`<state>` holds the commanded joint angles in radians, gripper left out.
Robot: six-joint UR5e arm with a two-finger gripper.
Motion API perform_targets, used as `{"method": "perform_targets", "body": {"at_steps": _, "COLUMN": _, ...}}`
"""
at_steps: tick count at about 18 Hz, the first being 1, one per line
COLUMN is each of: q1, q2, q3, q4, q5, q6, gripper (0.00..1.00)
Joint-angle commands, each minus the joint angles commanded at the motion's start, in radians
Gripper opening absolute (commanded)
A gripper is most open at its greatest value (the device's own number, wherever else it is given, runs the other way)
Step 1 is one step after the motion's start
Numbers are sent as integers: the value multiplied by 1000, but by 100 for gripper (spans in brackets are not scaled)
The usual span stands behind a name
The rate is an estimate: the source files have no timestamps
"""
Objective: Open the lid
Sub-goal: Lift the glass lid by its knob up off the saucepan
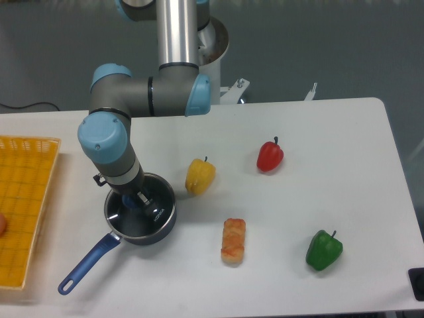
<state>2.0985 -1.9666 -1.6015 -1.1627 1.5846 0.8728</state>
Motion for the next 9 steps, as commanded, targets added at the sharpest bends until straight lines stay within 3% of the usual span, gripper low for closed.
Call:
{"method": "perform_targets", "body": {"at_steps": 3, "q1": 9, "q2": 6, "q3": 2, "q4": -11, "q5": 2, "q6": 3, "gripper": 48}}
{"method": "perform_targets", "body": {"at_steps": 9, "q1": 57, "q2": 32, "q3": 38, "q4": -135, "q5": -5, "q6": 58, "gripper": 48}}
